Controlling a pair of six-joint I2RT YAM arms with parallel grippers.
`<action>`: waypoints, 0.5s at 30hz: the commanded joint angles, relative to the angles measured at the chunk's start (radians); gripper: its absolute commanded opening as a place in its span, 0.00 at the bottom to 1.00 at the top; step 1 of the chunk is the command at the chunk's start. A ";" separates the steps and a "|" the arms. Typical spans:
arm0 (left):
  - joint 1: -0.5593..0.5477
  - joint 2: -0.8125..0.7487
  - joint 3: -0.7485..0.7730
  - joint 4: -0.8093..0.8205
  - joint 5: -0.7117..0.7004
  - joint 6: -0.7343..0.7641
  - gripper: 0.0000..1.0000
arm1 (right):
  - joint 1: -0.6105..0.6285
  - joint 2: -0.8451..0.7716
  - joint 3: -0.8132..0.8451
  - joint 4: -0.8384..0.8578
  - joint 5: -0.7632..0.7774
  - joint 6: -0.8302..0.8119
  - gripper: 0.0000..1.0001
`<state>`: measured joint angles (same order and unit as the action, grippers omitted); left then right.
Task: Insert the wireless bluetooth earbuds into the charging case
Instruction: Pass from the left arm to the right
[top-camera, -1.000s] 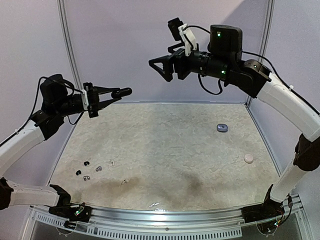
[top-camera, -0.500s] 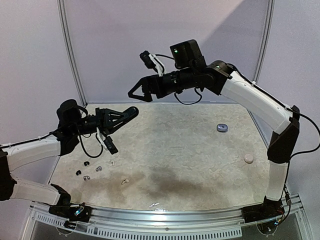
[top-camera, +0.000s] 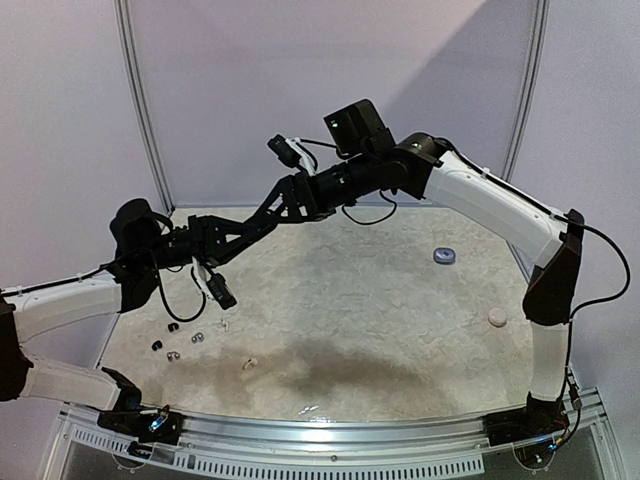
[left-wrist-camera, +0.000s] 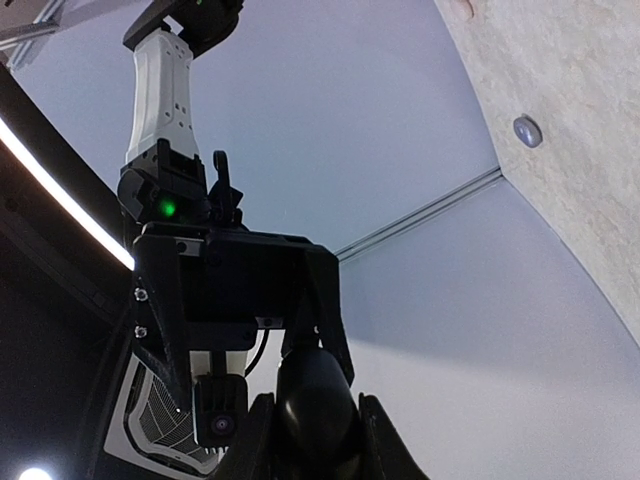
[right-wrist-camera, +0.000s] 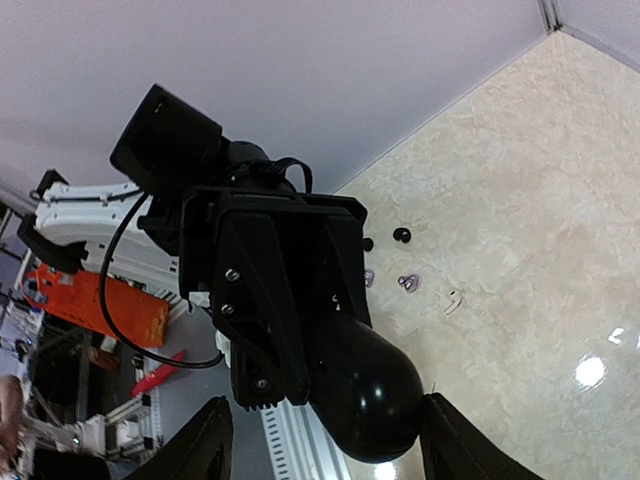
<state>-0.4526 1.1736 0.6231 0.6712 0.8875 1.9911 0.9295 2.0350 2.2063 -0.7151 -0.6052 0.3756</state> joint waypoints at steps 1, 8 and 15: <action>-0.018 -0.010 -0.017 0.022 0.005 0.301 0.00 | -0.012 0.022 -0.014 0.025 -0.035 0.043 0.60; -0.021 -0.014 -0.019 0.041 -0.003 0.288 0.00 | -0.013 0.044 -0.009 0.037 -0.056 0.055 0.52; -0.025 -0.010 -0.011 0.047 -0.011 0.278 0.00 | -0.013 0.070 0.003 0.046 -0.116 0.066 0.28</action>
<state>-0.4595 1.1709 0.6212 0.6991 0.8825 1.9949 0.9184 2.0750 2.2036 -0.6819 -0.6678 0.4362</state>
